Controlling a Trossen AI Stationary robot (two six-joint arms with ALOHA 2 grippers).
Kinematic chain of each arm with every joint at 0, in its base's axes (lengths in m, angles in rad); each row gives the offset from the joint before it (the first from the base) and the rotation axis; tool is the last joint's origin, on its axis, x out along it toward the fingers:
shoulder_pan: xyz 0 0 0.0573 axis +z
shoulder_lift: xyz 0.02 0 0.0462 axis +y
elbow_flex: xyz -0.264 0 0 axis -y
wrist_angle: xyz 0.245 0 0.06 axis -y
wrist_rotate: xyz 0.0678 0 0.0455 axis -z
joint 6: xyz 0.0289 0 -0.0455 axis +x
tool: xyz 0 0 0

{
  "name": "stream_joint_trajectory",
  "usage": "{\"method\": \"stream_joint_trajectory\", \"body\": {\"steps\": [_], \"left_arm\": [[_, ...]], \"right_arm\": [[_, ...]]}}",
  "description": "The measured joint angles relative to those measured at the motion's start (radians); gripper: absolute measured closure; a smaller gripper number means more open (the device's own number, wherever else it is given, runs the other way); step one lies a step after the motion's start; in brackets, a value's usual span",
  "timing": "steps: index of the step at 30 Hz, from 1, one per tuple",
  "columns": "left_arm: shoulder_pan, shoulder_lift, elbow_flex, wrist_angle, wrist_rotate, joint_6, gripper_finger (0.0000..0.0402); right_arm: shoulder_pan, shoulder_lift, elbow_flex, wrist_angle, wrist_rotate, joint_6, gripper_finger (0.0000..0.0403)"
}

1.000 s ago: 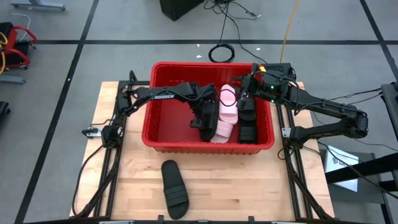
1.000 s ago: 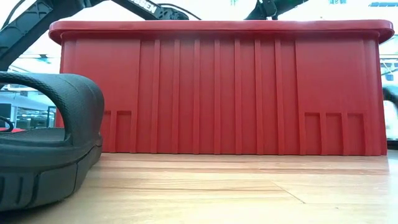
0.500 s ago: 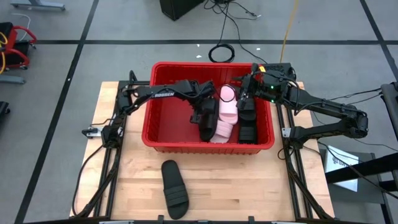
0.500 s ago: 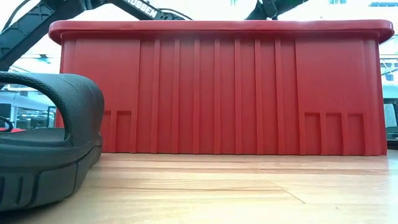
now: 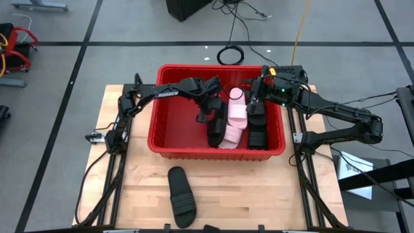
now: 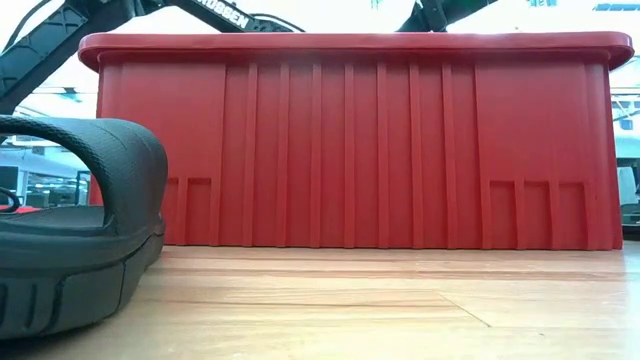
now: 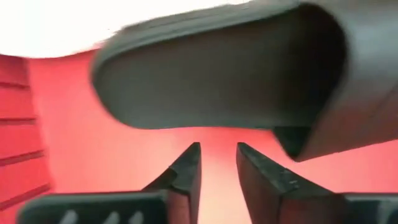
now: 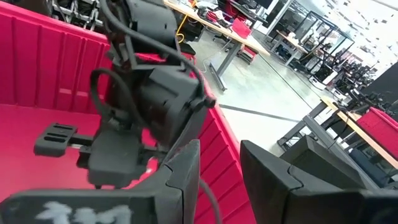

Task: Pick and place slides into bin
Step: Put the left black slide into the red bin

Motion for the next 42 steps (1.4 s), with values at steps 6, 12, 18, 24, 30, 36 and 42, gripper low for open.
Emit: {"method": "stream_joint_trajectory", "body": {"steps": [6, 12, 18, 24, 30, 36, 42], "left_arm": [[0.044, -0.004, 0.042, -0.009, 0.072, -0.017, 0.0255], [0.062, -0.004, 0.045, -0.04, 0.217, 0.027, 0.0231], [0.063, -0.004, 0.045, -0.101, 0.255, 0.05, 0.0229], [0.056, -0.004, 0.045, -0.144, 0.346, 0.076, 0.0229], [0.033, -0.004, 0.038, -0.127, 0.348, 0.07, 0.0229], [0.004, -0.004, 0.034, -0.116, 0.35, 0.07, 0.0229], [-0.007, -0.003, 0.034, -0.094, 0.349, 0.071, 0.0229]], "right_arm": [[-0.006, 0.0, 0.0, 0.0, 0.0, 0.001, 0.0298], [-0.021, 0.0, -0.018, 0.006, 0.001, 0.0, 0.0298], [-0.042, 0.001, -0.032, 0.006, 0.001, 0.002, 0.0298], [-0.052, 0.0, -0.032, 0.006, 0.001, 0.01, 0.0298], [-0.052, 0.0, -0.032, 0.006, 0.0, 0.011, 0.0298], [-0.051, 0.0, -0.032, 0.006, 0.0, 0.033, 0.0298], [-0.051, 0.0, -0.033, -0.001, 0.0, 0.046, 0.0298]]}}
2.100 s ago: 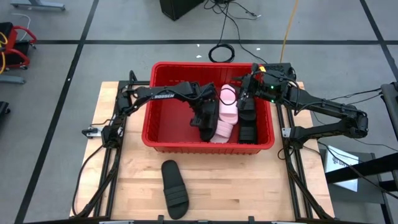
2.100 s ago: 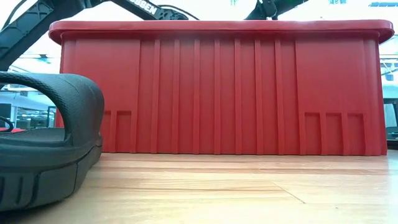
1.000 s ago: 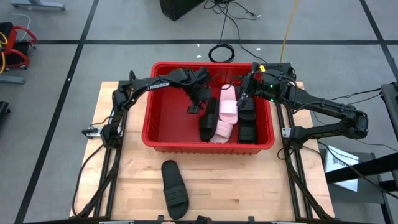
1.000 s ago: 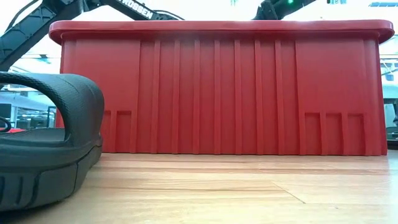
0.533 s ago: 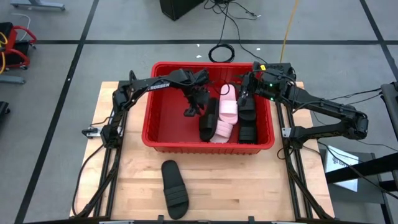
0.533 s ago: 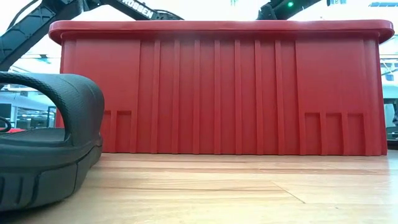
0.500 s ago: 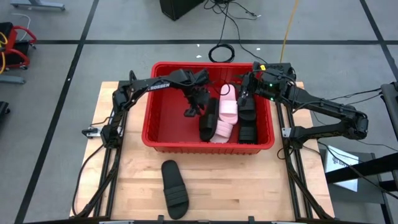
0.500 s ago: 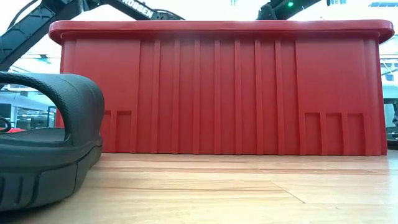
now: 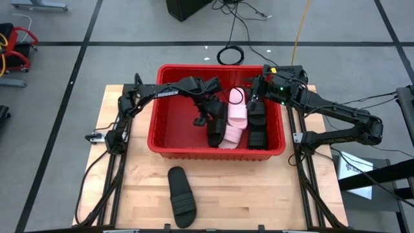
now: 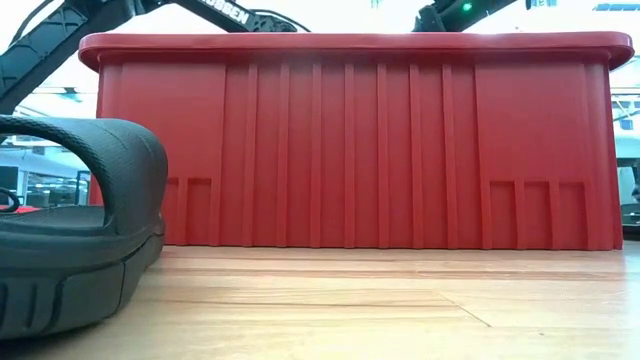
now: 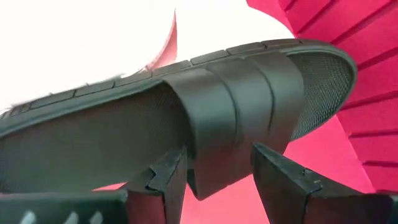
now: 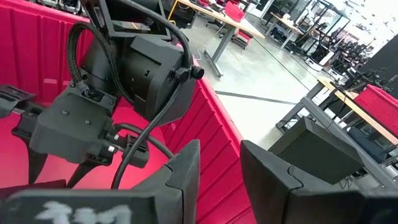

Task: Pick and place slides into bin
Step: Put the left black slide into the red bin

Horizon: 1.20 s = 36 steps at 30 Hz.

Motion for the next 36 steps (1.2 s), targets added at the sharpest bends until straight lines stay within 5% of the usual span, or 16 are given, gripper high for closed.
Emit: {"method": "stream_joint_trajectory", "body": {"steps": [9, 20, 36], "left_arm": [[-0.007, 0.001, 0.0, 0.017, 0.025, 0.005, 0.0242], [-0.007, 0.002, 0.0, 0.02, 0.026, -0.026, 0.039], [-0.008, 0.001, 0.026, -0.123, -0.124, -0.028, 0.0398]], "right_arm": [[0.0, 0.0, 0.0, 0.0, 0.0, 0.012, 0.0298], [0.0, 0.0, 0.0, 0.0, -0.001, 0.011, 0.0298], [0.0, 0.0, 0.0, 0.007, -0.001, 0.011, 0.0298]]}}
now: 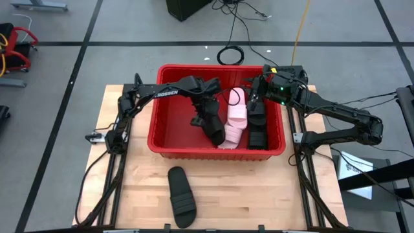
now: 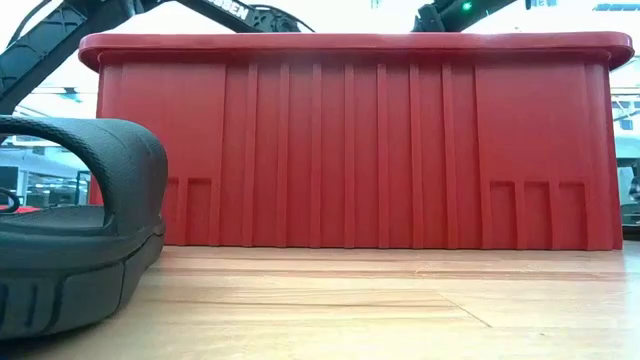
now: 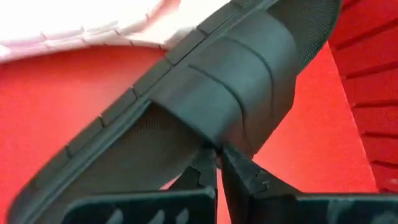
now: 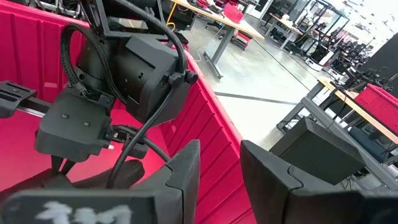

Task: Pick and place slides into bin
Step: Put the left black slide into the red bin

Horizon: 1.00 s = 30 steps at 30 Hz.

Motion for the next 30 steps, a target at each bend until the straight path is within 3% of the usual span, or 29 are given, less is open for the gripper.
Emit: {"method": "stream_joint_trajectory", "body": {"steps": [10, 16, 22, 30], "left_arm": [[-0.028, 0.005, 0.092, 0.026, 0.009, 0.035, 0.04], [-0.04, 0.005, 0.096, -0.006, 0.0, 0.044, 0.04], [-0.039, 0.003, 0.097, -0.086, -0.071, 0.053, 0.04], [-0.039, 0.002, 0.097, -0.115, -0.065, 0.078, 0.04]], "right_arm": [[0.0, 0.0, 0.0, 0.0, 0.0, 0.004, 0.0298], [0.0, 0.0, 0.0, 0.0, 0.0, 0.005, 0.0298], [0.0, 0.0, 0.0, 0.0, 0.0, 0.004, 0.0298], [0.0, 0.0, 0.0, 0.0, 0.0, 0.007, 0.0298]]}}
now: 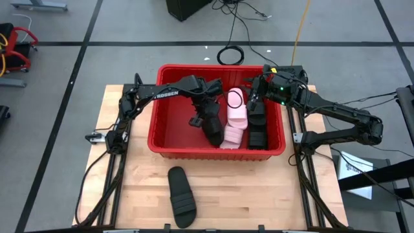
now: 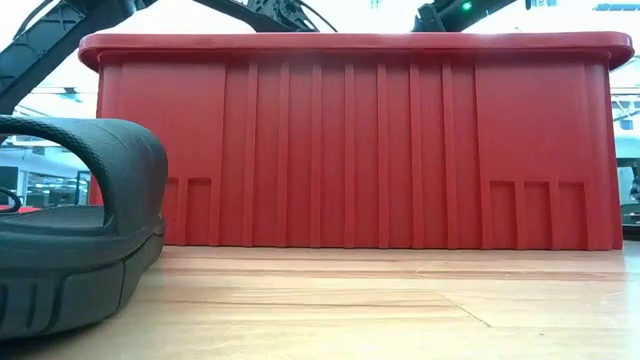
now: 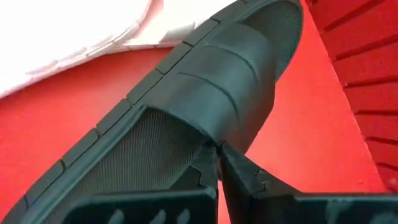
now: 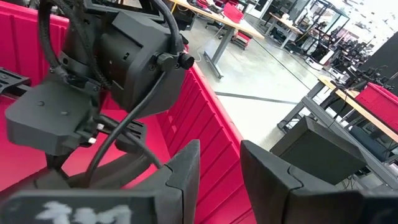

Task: Pick and place slides into bin
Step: Put the left black slide into the red bin

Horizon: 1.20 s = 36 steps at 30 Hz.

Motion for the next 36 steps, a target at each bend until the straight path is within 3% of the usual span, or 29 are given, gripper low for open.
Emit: {"method": "stream_joint_trajectory", "body": {"steps": [13, 28, 36], "left_arm": [[-0.013, -0.043, 0.034, -0.038, -0.032, 0.047, 0.0401], [-0.046, -0.045, 0.057, -0.03, 0.08, 0.049, 0.0401], [-0.055, -0.015, 0.056, -0.017, 0.079, 0.057, 0.0401]], "right_arm": [[0.0, 0.0, 0.0, 0.0, 0.0, 0.0, 0.0298], [0.0, 0.0, 0.0, -0.001, 0.0, 0.0, 0.0298], [0.0, 0.0, 0.0, -0.002, 0.0, 0.005, 0.0298]]}}
